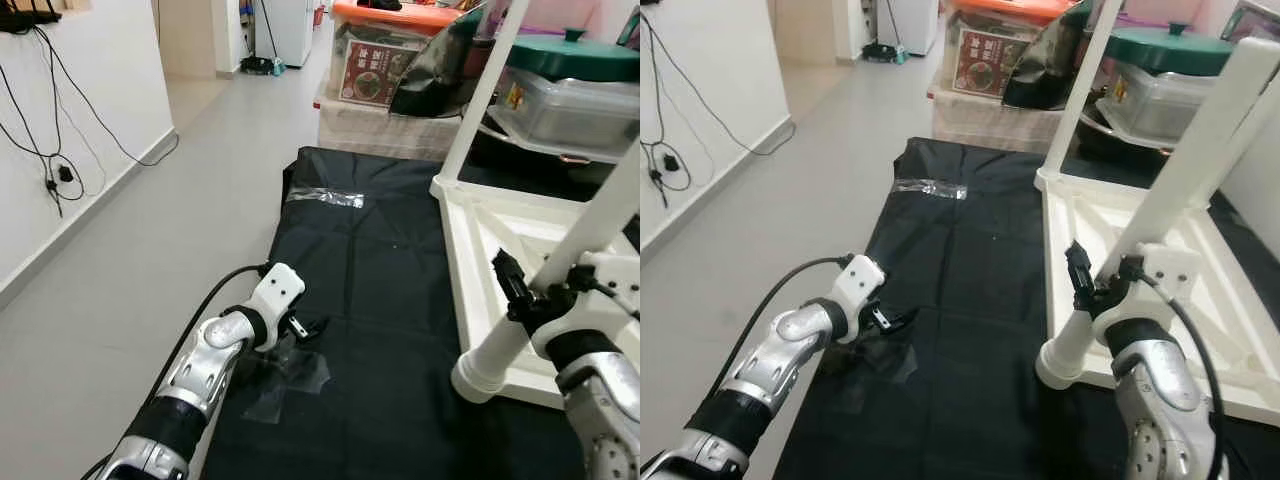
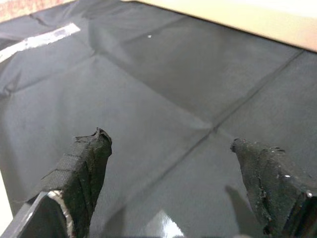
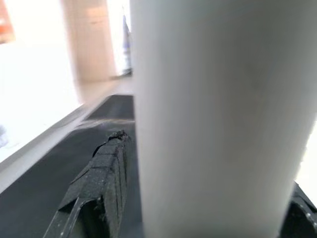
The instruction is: Building children table
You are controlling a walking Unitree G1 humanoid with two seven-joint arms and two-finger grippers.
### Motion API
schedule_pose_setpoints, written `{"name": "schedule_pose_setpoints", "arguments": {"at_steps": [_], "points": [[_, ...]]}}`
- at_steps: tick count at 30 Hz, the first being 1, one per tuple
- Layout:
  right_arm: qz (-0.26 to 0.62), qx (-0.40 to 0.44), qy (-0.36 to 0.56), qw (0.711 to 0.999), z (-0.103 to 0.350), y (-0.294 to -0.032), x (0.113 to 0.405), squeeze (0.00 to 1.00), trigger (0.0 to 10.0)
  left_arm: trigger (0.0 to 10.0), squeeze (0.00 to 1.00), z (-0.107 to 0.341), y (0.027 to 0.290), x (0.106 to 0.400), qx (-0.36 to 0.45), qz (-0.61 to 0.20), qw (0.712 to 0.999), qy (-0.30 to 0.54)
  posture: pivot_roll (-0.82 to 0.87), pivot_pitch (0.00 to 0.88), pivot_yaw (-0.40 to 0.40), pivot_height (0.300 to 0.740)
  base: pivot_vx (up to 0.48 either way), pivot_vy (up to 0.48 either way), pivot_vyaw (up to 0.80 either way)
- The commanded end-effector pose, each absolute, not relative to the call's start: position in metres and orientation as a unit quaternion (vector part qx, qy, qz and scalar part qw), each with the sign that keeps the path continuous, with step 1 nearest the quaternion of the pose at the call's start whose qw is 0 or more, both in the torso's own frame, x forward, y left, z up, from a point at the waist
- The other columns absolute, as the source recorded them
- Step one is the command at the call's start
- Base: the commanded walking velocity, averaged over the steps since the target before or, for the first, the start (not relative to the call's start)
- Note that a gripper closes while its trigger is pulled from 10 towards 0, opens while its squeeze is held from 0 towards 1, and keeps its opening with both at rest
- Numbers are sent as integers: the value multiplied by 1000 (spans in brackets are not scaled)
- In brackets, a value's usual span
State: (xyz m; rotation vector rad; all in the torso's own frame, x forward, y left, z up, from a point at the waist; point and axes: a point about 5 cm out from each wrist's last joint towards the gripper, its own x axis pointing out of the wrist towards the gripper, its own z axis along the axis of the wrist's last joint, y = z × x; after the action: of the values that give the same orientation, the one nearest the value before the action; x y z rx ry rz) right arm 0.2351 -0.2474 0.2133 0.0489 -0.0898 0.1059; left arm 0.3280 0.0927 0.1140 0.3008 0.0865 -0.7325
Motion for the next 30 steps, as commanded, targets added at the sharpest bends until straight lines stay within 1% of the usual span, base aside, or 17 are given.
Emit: {"name": "schedule_pose_setpoints", "arguments": {"at_steps": [1,6,8,11,12,15,16,17,18,20,22,23,25,26,28,29,30], "points": [[107,29,-58,992,218,-248,235,0,10000,10000,0,113,96,330,154,-352,922,45,111,0,-111,740,0,0,0],[200,-18,-6,980,201,-243,240,0,10000,10000,0,113,94,329,154,-353,922,43,121,0,-114,740,0,0,0],[263,-33,20,964,188,-239,253,0,10000,10000,0,114,92,330,155,-354,921,41,136,0,-117,740,0,0,0],[297,-45,34,953,182,-236,263,0,10000,10000,0,115,92,332,156,-354,921,39,140,0,-116,740,0,0,0],[309,-46,35,949,181,-234,267,0,8784,10000,0,116,93,332,157,-353,922,39,142,0,-116,740,0,0,0],[327,-44,36,943,181,-233,272,0,8784,10000,0,116,93,333,157,-352,922,38,142,0,-116,740,0,0,0],[311,-36,49,949,177,-240,279,0,0,10000,0,116,93,333,158,-351,922,38,149,0,-119,740,0,0,0],[306,-34,53,950,176,-242,281,0,0,10000,0,116,93,333,158,-351,922,38,149,0,-119,740,0,0,0],[253,-32,49,966,175,-249,286,0,0,10000,0,115,94,332,158,-351,922,38,148,0,-120,740,0,0,0],[218,-31,45,974,174,-255,289,0,0,10000,0,115,94,332,158,-351,922,38,148,0,-120,740,0,0,0],[49,-16,31,998,172,-275,295,0,0,10000,0,113,95,330,158,-352,922,40,145,0,-121,740,0,0,0],[49,-16,31,998,172,-275,295,0,0,10000,0,113,95,330,158,-352,922,40,145,0,-121,740,0,0,0],[-185,23,41,982,159,-298,281,0,0,10000,0,112,96,329,158,-352,921,41,137,0,-117,740,0,0,0],[-185,23,41,982,159,-298,281,0,0,10000,0,112,96,329,158,-352,921,41,137,0,-117,740,0,0,0],[-355,51,70,931,141,-302,247,0,0,10000,0,112,97,329,159,-354,921,43,125,0,-107,740,0,0,0],[-391,45,80,916,134,-287,228,0,0,10000,0,111,97,329,159,-357,919,44,114,0,-94,740,0,0,0],[-391,45,80,916,134,-287,228,0,0,10000,0,111,97,329,159,-357,919,44,114,0,-94,740,0,0,0]]}}
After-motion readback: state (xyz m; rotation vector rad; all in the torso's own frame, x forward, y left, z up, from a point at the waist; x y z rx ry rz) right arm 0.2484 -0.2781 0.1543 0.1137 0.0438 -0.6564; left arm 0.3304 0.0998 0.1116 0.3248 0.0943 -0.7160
